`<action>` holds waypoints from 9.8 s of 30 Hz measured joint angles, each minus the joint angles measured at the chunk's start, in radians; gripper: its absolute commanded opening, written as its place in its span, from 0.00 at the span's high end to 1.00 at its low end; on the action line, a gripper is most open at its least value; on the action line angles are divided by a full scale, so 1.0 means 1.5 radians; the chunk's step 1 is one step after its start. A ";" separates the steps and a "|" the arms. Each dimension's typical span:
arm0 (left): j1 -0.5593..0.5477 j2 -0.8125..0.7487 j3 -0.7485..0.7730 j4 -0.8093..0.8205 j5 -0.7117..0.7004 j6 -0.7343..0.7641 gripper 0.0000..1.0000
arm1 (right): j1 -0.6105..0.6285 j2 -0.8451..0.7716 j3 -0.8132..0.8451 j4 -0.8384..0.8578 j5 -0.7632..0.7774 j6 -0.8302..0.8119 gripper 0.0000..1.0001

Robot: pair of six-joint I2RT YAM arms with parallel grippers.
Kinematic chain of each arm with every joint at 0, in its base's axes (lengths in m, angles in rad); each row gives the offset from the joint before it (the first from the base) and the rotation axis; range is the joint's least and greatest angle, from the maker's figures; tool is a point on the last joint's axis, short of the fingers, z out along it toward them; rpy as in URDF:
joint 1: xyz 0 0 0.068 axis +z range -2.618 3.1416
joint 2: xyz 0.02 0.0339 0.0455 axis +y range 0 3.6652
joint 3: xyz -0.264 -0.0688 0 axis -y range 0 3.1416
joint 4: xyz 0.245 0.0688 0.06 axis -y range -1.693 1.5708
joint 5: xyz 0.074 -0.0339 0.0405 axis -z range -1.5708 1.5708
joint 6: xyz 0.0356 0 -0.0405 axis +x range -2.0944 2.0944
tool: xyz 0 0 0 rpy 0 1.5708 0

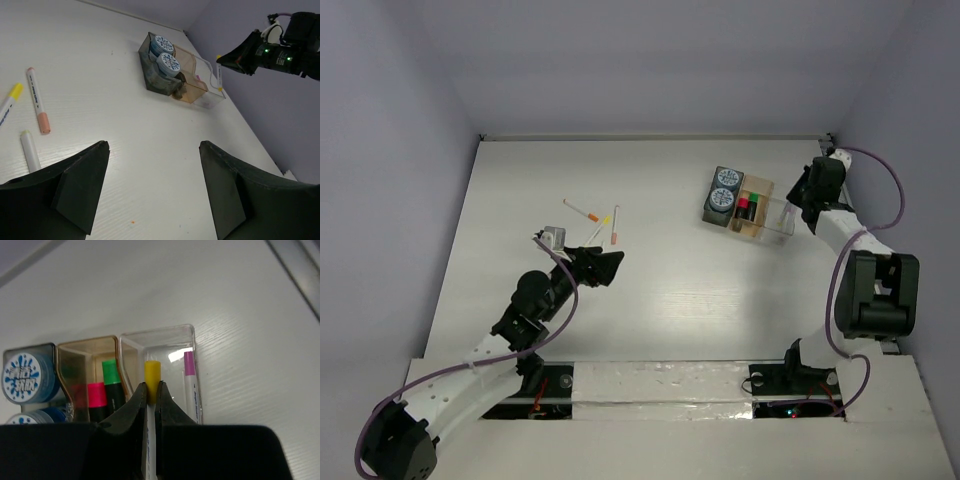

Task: Sort the stationery into containers
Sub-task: Place the pen in the storage box, then pick up the pen from the center of the board, then place the pen in the storage box, then pick up the pen from the center of the board, then place the pen in the storage box, then pick up the pen from the center of the board.

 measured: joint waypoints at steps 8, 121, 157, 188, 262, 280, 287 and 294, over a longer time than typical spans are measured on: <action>0.000 -0.009 0.000 0.000 0.007 -0.003 0.30 | 0.000 0.068 0.010 -0.004 -0.025 -0.029 0.70; 0.002 -0.169 -0.005 -0.085 -0.140 -0.007 0.41 | 0.136 -0.023 -0.048 0.023 -0.065 0.011 0.36; 0.002 -0.323 -0.015 -0.153 -0.255 -0.007 0.48 | 0.702 0.458 0.446 -0.190 0.014 0.006 0.75; 0.002 -0.291 -0.015 -0.146 -0.234 -0.007 0.48 | 0.068 -0.057 -0.018 0.015 -0.077 0.063 1.00; 0.126 0.671 0.415 -0.303 -0.141 0.156 0.46 | 0.345 -0.276 -0.249 0.088 -0.393 0.090 0.40; 0.127 0.734 0.460 -0.328 -0.126 0.160 0.80 | 0.352 -0.276 -0.249 0.088 -0.393 0.090 0.39; 0.090 0.748 0.474 -0.327 -0.132 0.160 1.00 | 0.353 -0.276 -0.249 0.088 -0.388 0.090 0.39; 0.051 0.749 0.474 -0.312 -0.109 0.171 1.00 | 0.353 -0.268 -0.249 0.090 -0.382 0.090 0.32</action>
